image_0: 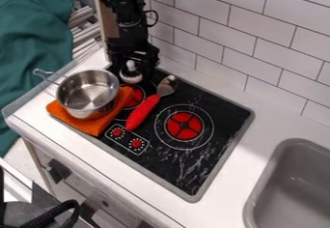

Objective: Move an item at the top left conner of of the banner into the silver pot

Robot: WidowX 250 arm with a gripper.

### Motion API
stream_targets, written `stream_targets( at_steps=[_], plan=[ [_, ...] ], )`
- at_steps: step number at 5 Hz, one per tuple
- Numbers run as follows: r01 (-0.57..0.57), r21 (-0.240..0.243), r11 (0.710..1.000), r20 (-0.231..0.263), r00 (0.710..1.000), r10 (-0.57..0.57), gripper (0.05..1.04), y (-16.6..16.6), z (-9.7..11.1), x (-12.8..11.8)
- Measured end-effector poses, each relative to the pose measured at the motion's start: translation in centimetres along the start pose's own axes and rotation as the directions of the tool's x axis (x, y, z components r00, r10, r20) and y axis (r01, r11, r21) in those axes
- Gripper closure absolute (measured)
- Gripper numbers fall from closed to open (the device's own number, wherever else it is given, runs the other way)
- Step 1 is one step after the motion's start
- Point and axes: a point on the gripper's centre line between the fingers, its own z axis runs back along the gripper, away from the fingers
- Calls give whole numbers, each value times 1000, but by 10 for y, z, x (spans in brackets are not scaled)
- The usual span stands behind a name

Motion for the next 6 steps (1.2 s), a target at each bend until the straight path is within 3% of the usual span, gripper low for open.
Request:
stream_targets(
  at_steps=[1,2,3,4,6],
  plan=[
    [18,-5,1000,-8,1000,-18,234,-2,1,0],
    [72,-1,997,20,997,-72,234,-12,8,2],
    [74,48,996,162,983,-81,234,-16,56,5],
    [31,68,997,154,987,-41,234,-12,69,-32],
    [-51,69,996,41,998,48,234,11,59,-111]
  ],
)
